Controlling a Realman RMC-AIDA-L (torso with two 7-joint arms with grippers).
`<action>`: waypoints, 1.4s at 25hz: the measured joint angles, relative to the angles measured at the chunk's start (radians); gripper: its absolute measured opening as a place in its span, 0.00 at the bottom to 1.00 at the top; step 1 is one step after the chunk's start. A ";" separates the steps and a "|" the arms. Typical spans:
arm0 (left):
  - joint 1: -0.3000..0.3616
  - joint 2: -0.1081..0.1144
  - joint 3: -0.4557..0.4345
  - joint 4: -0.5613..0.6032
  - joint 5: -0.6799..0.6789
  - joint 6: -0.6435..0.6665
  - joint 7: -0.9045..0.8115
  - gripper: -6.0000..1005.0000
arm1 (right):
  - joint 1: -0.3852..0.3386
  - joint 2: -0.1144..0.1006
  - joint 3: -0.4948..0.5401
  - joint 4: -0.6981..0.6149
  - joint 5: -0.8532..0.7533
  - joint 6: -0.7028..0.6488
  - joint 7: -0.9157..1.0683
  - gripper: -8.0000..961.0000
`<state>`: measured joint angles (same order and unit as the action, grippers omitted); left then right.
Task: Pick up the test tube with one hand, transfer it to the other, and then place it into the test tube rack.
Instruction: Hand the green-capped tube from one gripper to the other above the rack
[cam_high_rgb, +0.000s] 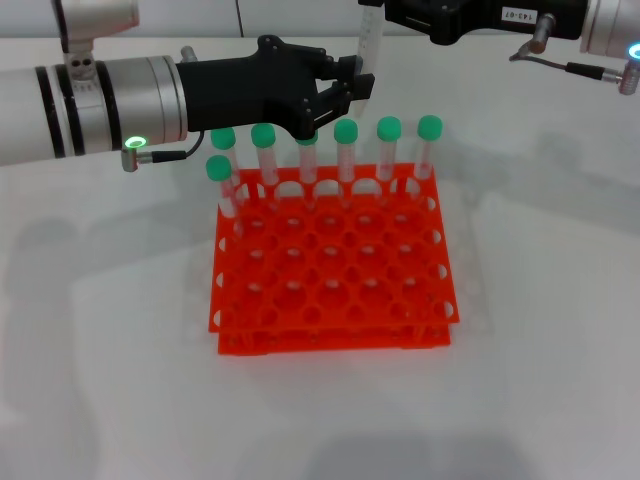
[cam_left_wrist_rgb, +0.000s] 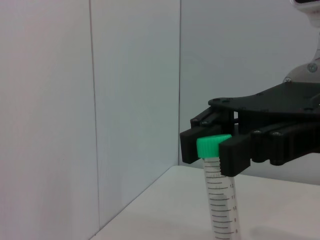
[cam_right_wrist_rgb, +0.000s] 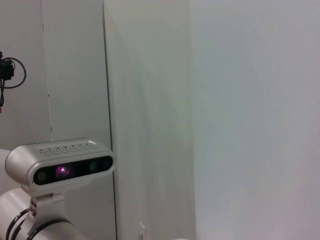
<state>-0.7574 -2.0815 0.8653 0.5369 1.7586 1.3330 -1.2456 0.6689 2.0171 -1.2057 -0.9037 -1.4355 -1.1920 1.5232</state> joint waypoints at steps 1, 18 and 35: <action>0.000 0.000 0.000 0.000 0.000 0.000 0.000 0.26 | 0.000 0.000 0.000 0.000 0.000 0.000 0.000 0.30; 0.000 0.000 -0.003 0.001 -0.003 0.001 -0.007 0.34 | 0.000 0.000 0.000 -0.001 0.001 0.008 0.000 0.29; 0.025 0.001 -0.004 0.048 -0.024 -0.002 -0.053 0.88 | -0.004 0.000 0.005 -0.003 0.001 0.004 0.000 0.28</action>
<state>-0.7326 -2.0806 0.8609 0.5846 1.7345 1.3313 -1.2989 0.6648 2.0173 -1.2006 -0.9062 -1.4341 -1.1884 1.5233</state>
